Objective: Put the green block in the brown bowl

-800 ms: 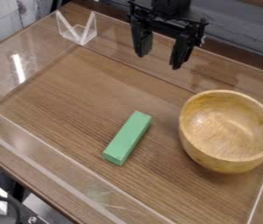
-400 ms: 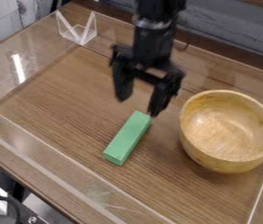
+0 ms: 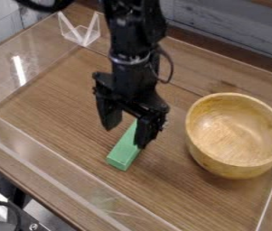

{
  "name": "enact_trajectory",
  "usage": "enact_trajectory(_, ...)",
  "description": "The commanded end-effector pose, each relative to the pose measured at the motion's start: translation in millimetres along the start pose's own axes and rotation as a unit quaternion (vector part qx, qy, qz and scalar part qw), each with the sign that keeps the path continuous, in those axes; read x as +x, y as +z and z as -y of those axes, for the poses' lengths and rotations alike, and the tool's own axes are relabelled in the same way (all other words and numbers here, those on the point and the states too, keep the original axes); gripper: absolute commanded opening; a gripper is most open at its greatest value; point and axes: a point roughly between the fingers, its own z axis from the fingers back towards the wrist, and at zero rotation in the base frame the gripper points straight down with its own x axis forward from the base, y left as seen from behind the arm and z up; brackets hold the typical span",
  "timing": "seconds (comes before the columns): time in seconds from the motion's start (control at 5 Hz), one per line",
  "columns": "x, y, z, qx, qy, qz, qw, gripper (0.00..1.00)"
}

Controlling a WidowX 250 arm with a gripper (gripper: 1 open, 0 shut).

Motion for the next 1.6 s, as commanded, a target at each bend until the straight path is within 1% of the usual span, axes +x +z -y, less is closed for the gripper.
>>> enact_trajectory(0.0, 5.2, -2.1, -1, 0.000, -0.005, 0.029, 0.9996, 1.00)
enact_trajectory(0.6, 11.6, -14.8, -5, -0.007, -0.009, 0.039, 0.9992, 1.00)
enact_trajectory(1.4, 19.4, -21.9, -10, -0.013, -0.005, 0.046, 0.9989, 1.00)
